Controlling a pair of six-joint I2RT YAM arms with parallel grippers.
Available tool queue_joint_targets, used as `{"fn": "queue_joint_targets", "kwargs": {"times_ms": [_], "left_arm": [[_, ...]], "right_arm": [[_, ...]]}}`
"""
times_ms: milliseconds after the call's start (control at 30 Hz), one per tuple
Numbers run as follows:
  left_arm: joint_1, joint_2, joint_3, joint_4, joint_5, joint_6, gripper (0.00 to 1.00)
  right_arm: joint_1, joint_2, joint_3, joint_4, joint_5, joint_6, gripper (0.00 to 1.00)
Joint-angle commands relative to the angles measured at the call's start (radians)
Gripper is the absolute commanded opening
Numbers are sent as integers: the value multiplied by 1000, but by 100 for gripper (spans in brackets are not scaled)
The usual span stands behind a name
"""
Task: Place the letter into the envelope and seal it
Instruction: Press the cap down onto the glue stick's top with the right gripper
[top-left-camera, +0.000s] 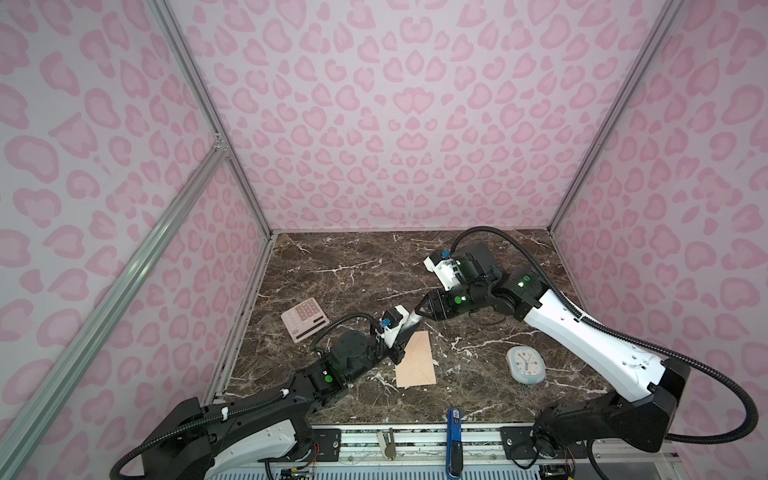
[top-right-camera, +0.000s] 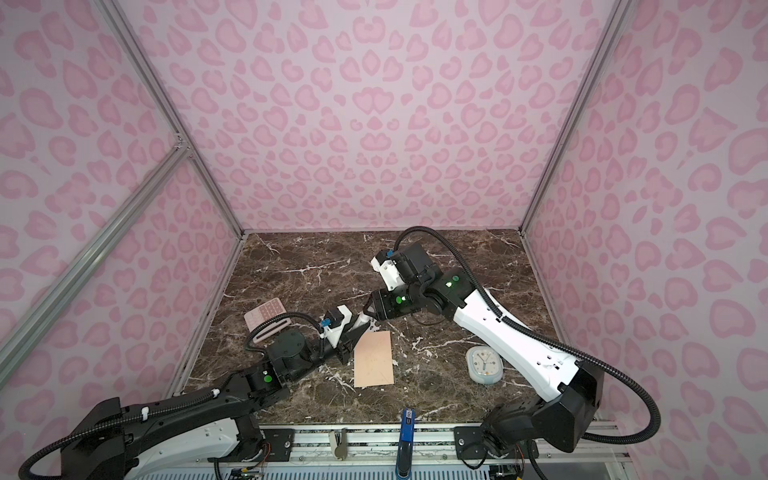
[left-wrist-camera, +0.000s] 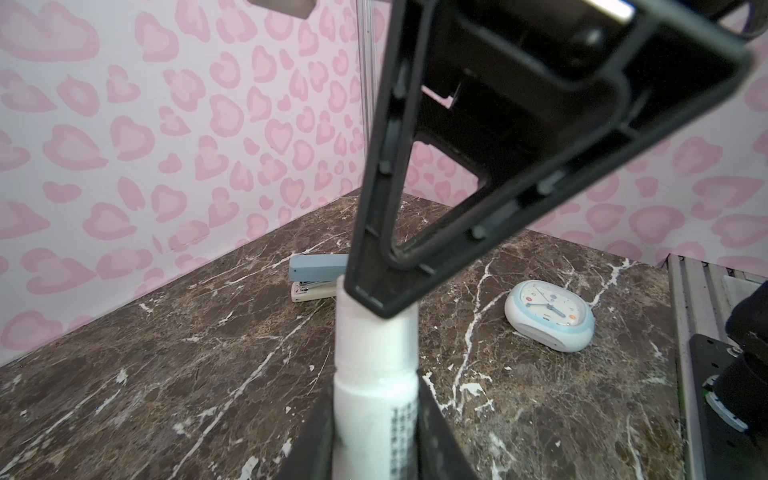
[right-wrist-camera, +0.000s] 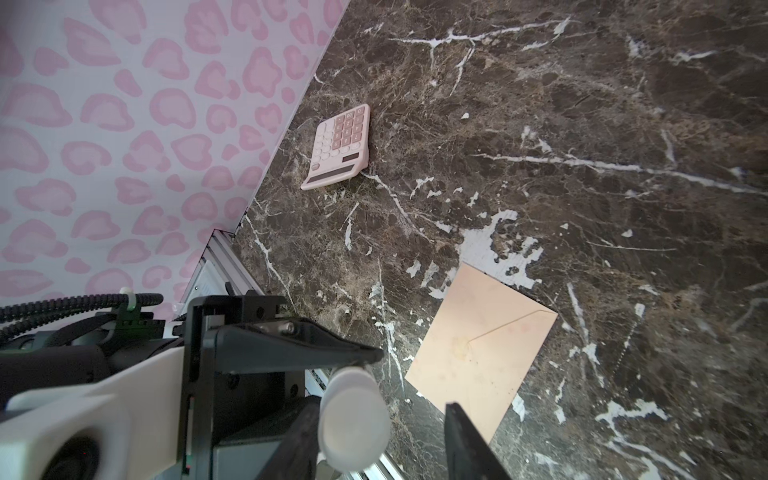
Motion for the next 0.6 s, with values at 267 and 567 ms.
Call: {"fn": "queue_joint_targets", "kwargs": {"times_ms": [267,567], "left_arm": [[-2,-3,15,114,10,3,4],[-1,11,28,126,12,6,4]], "right_arm": [[-5,-25,-48,61,29,32,45],[3,-23,-54,59,23,27,34]]}}
